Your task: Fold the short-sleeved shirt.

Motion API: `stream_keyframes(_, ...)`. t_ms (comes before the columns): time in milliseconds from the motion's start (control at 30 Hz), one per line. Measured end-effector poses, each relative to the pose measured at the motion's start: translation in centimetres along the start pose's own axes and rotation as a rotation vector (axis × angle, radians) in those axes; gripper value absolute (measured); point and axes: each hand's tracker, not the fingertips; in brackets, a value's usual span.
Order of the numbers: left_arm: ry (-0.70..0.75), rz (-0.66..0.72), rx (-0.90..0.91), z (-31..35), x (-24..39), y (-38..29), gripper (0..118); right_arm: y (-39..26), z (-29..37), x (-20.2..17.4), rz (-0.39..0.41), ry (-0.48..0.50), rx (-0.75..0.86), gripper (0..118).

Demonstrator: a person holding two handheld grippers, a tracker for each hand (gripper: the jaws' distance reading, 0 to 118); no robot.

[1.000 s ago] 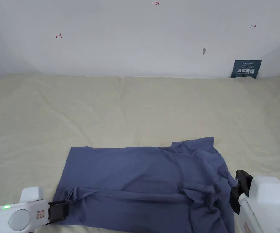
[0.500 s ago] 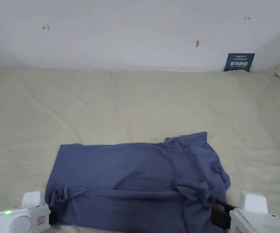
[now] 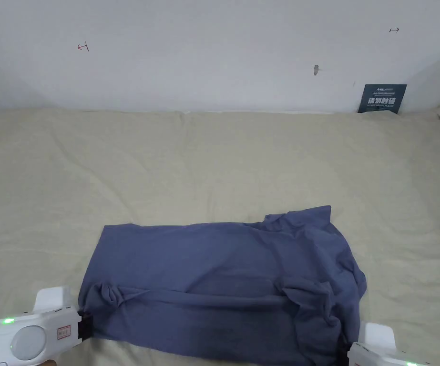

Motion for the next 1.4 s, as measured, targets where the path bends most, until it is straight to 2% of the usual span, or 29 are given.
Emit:
stream_keyframes(200,-0.017,0.041,0.003,1.4,-0.8,-0.9,7,0.3,3.6,0.9,0.019,0.027,0.087,7)
stream_keyframes(333,-0.029,0.026,-0.01,3.1,-1.7,-2.8,7,-0.7,5.7,1.5,0.061,0.005,0.121,7)
stream_keyframes(633,-0.014,0.066,-0.142,2.7,-3.4,-9.2,7,-6.2,4.3,2.7,0.039,-0.014,-0.001,7)
stream_keyframes(800,0.0,0.076,-0.164,1.9,-2.9,-8.6,9,-6.9,2.8,2.2,0.028,-0.023,-0.034,11)
stream_keyframes(833,0.008,0.059,-0.172,2.3,-2.6,-8.3,16,-6.5,3.4,2.0,0.026,-0.026,-0.033,17)
stream_keyframes(867,0.018,0.043,-0.166,2.7,-2.3,-8.1,33,-6.2,3.9,1.9,0.025,-0.029,-0.028,32)
stream_keyframes(900,0.03,0.037,-0.153,3.3,-2.1,-7.8,73,-5.8,4.8,1.8,0.016,-0.033,-0.002,63)
stream_keyframes(933,0.025,0.039,-0.137,3.8,-1.9,-7.5,99,-5.2,5.8,1.8,0.008,-0.015,0.046,81)
stream_keyframes(967,0.005,0.051,-0.095,4.6,-1.8,-7.0,114,-4.5,6.6,1.7,0.003,0.014,0.082,92)
stream_keyframes(1000,-0.016,0.072,-0.026,5.8,-1.4,-6.3,114,-3.6,7.9,1.6,0.0,0.045,0.14,96)
stream_keyframes(1067,-0.061,0.092,0.111,8.4,-0.4,-4.5,111,-1.5,10.6,1.1,0.011,0.075,0.27,95)
stream_keyframes(1200,-0.104,0.046,0.374,13.9,2.8,-0.6,111,2.4,16.3,-0.9,0.081,0.087,0.552,96)
stream_keyframes(1333,-0.096,0.003,0.596,17.6,6.0,1.9,111,4.7,20.1,-2.8,0.122,0.062,0.757,105)
stream_keyframes(1400,-0.088,-0.013,0.698,18.4,7.3,2.4,110,5.3,20.9,-3.5,0.137,0.05,0.813,105)
